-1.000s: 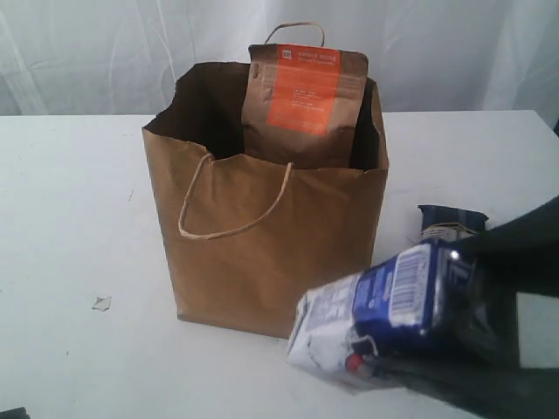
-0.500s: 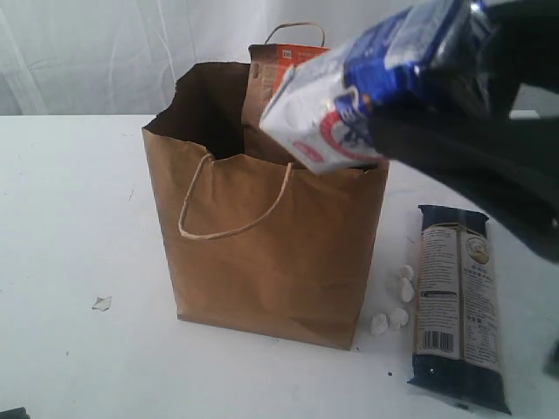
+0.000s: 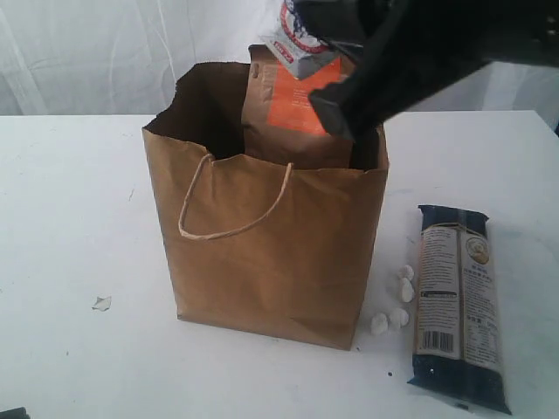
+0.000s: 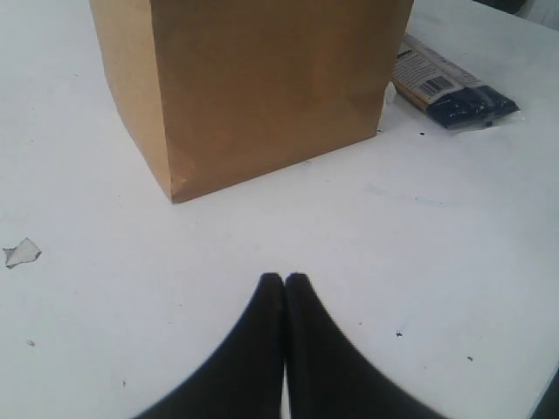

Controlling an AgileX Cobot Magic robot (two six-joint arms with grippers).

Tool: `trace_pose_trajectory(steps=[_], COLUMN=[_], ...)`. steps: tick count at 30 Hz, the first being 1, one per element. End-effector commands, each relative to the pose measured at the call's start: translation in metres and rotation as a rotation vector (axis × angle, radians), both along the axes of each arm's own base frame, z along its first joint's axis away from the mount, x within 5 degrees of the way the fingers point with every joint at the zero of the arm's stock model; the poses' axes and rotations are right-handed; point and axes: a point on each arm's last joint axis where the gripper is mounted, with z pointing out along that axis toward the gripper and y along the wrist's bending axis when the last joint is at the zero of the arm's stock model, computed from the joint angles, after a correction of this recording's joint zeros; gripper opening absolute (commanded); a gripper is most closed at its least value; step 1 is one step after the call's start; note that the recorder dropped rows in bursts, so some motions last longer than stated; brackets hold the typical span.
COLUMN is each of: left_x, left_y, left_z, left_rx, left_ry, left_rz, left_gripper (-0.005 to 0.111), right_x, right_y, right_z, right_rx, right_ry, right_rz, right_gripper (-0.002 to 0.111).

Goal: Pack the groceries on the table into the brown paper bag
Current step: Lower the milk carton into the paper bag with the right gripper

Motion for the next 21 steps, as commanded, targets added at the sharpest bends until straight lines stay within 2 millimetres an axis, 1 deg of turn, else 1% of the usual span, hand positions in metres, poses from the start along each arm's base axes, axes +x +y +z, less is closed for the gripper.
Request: trace_pose_trajectory(steps=[1, 5, 12, 16, 21], left_x=[0.0, 0.0, 0.0, 0.0, 0.0], left_y=[0.0, 0.0, 0.0, 0.0, 0.0], left_z=[-0.001, -0.001, -0.001, -0.001, -0.001], left_rx=[-0.003, -0.005, -0.005, -0.005, -0.005], left_ry=[0.006, 0.008, 0.008, 0.008, 0.008], left_rz=[-0.002, -0.001, -0.001, -0.001, -0.001], left_gripper=[0.0, 0.0, 0.0, 0.0, 0.0], right_x=[0.02, 0.031, 0.053, 0.06, 0.062], right_y=[0.018, 0.035, 0.061, 0.068, 0.067], right_z=[-0.002, -0.012, -0.042, -0.05, -0.052], right_rx=[0.011, 0.002, -0.035, -0.04, -0.023], right_ry=[0.02, 0.048, 0.12, 0.139, 0.156], right_rz=[-0.019, 0.008, 0.027, 0.035, 0.022], right_gripper=[0.0, 0.0, 0.0, 0.0, 0.0])
